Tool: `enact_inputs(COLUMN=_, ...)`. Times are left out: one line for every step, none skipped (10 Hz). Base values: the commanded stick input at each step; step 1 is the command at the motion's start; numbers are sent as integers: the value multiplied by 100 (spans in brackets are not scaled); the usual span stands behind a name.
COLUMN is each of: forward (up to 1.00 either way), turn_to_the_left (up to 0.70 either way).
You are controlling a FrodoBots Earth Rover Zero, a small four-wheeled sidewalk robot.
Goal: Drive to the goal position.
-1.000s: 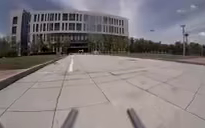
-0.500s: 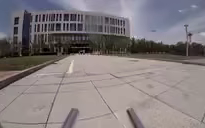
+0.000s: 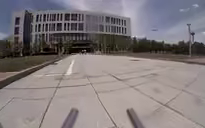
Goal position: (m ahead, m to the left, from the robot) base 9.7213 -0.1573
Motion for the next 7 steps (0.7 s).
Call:
enact_inputs(forward=50, turn_to_the_left=0)
enact_inputs(forward=50, turn_to_the_left=0)
enact_inputs(forward=50, turn_to_the_left=0)
enact_inputs(forward=50, turn_to_the_left=0)
enact_inputs(forward=50, turn_to_the_left=0)
enact_inputs(forward=50, turn_to_the_left=0)
enact_inputs(forward=50, turn_to_the_left=0)
